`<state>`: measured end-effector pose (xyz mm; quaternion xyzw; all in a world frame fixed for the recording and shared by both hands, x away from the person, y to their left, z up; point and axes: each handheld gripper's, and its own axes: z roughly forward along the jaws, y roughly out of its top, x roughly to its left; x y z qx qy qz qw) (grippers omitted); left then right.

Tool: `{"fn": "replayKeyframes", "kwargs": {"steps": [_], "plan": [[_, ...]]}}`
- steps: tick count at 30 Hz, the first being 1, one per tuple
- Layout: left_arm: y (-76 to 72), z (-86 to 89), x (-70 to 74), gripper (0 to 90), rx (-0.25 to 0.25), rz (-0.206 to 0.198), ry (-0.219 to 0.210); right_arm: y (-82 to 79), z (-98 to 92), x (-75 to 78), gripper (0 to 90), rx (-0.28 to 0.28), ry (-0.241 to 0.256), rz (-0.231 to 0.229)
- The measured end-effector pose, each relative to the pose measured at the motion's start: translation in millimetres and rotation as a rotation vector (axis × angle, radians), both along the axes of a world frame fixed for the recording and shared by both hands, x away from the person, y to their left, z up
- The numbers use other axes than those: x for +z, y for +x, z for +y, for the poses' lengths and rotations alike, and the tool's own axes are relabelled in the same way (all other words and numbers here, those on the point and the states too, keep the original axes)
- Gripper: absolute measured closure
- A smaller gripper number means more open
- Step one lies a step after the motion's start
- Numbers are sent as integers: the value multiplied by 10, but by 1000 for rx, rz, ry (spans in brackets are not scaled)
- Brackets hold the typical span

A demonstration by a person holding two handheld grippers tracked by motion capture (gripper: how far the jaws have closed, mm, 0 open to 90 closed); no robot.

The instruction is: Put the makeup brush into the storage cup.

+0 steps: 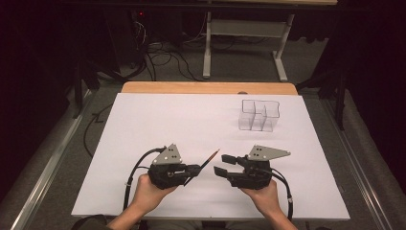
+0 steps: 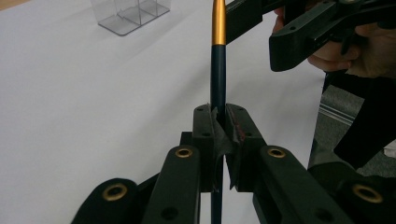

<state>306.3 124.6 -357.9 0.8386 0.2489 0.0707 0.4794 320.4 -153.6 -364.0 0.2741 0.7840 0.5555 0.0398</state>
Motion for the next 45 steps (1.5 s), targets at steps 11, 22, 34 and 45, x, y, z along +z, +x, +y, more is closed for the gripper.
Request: {"fn": "replayKeyframes", "kwargs": {"steps": [11, 22, 34, 45], "plan": [[-52, -72, -7, 825, -14, -33, 12, 18, 48, -5, 516, 30, 15, 15], [-70, -107, -14, 825, -23, -45, 16, 48, 90, -20, 557, 62, 53, 52], [-80, -114, -16, 825, -22, -57, 14, 83, 124, -50, 634, 86, 91, 94], [-89, -129, -19, 825, -24, -66, 11, 99, 135, -77, 691, 94, 122, 121]]}}
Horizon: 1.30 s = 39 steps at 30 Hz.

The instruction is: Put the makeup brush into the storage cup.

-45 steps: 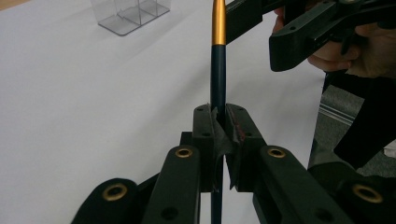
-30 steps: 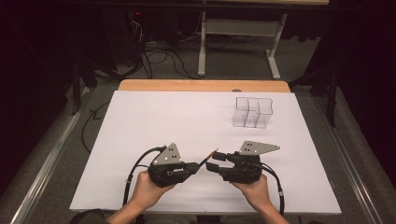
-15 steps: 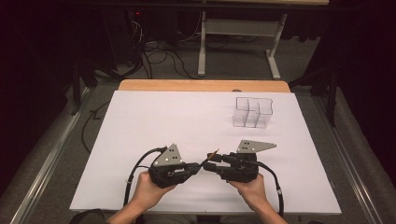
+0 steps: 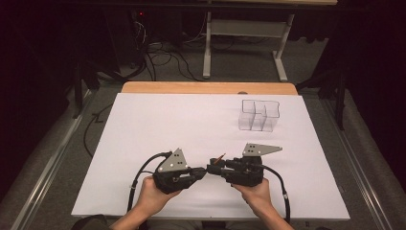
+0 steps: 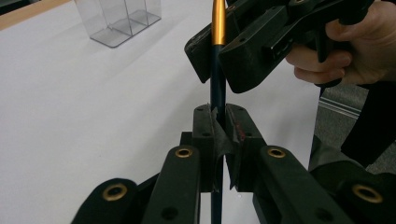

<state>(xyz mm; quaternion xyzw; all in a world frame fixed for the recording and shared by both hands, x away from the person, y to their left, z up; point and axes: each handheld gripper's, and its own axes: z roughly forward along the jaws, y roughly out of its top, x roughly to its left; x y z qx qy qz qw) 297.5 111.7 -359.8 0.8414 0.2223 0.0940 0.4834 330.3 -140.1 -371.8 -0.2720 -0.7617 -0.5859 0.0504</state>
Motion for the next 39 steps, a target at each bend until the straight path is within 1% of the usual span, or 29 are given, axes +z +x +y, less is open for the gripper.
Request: {"fn": "replayKeyframes", "kwargs": {"steps": [11, 15, 22, 39], "plan": [[-7, -2, 2, 825, -1, -5, -2, 2, -2, -19, 748, -3, 20, 3], [-9, -2, 3, 825, -1, -6, -3, 6, -7, -29, 752, -1, 31, 13], [-13, -4, 3, 825, -3, -6, -3, 10, -15, -41, 770, 1, 44, 17], [-11, -4, 3, 825, -5, -8, -2, 10, -12, -64, 793, 5, 60, 32]]}}
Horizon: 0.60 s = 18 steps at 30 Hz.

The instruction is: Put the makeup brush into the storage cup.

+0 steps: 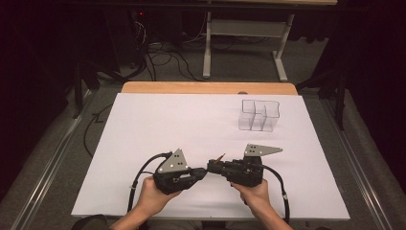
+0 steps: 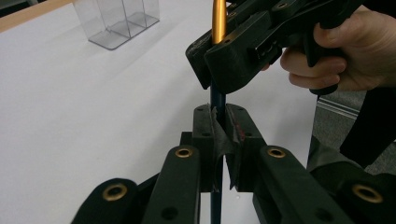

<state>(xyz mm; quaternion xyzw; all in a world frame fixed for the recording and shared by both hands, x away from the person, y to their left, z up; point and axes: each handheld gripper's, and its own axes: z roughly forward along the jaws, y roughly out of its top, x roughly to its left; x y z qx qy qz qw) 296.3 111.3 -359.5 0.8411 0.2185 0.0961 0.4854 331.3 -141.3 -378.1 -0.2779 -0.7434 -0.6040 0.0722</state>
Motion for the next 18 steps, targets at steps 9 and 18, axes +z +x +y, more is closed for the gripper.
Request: {"fn": "replayKeyframes", "kwargs": {"steps": [9, 18], "plan": [[-2, -1, -1, 825, 1, 0, 0, 6, -1, -9, 800, 0, 13, 8], [-1, -7, -6, 825, 0, -1, 1, 8, -5, -12, 813, -1, 22, 10]]}}
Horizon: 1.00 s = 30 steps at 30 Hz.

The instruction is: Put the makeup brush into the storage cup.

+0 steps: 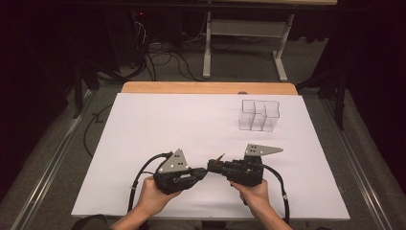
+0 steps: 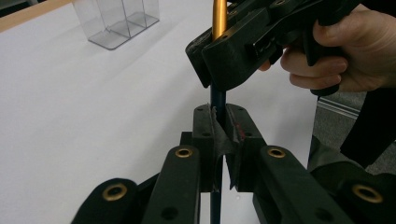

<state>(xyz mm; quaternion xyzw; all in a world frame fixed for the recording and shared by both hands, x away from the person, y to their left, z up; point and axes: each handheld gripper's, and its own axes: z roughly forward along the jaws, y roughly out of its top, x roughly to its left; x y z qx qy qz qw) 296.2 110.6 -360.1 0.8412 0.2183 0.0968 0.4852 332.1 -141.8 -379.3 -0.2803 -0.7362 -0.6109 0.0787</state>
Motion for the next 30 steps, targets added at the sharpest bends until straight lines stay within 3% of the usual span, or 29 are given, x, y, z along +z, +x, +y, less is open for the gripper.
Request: {"fn": "replayKeyframes", "kwargs": {"steps": [14, 20, 24, 30], "plan": [[11, 0, -27, 818, -12, 1, -5, -5, -7, 7, 843, -7, 6, 1], [15, -3, -40, 735, -18, -4, -6, -9, -7, 9, 843, -8, 1, -8], [25, 2, -56, 631, -17, 8, -3, -11, -14, 14, 843, -12, -1, -11], [43, 36, -60, 532, 0, 22, -30, -8, -17, 12, 842, -16, -8, -11]]}}
